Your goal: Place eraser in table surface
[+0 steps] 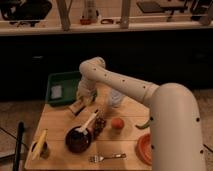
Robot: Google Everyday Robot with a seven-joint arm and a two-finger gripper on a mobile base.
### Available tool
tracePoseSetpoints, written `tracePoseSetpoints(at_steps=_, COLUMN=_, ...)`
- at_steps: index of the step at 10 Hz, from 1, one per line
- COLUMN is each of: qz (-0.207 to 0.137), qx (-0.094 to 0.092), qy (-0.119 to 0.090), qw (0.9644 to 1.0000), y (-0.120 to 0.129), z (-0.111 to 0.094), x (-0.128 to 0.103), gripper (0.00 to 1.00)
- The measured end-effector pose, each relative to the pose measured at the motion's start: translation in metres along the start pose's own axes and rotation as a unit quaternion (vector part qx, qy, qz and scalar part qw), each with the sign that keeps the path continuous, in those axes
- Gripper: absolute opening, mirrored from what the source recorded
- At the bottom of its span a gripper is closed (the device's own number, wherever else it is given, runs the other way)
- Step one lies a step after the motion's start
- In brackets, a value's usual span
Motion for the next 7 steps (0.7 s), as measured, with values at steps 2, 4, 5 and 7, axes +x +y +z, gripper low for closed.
tracePoseSetpoints(at_steps=2, qz=-0.004, qx=0.0, qy=-0.011, qw=0.9999, y=-0.002, z=0.012, x=-0.006, gripper=0.0)
tracePoseSetpoints(at_steps=4, qz=-0.014, qx=-0.005, qy=-0.023, qw=0.9996, y=-0.007, z=0.029, x=-0.016, gripper=0.0)
tracePoseSetpoints(at_steps=5, qz=-0.015, qx=-0.007, qy=-0.026, qw=0.9995, y=-0.007, z=0.034, x=-0.018, gripper=0.0)
tracePoseSetpoints(at_steps=7, qz=-0.017, qx=-0.015, qy=-0.034, qw=0.9992, y=-0.006, z=0.044, x=-0.02, gripper=0.0)
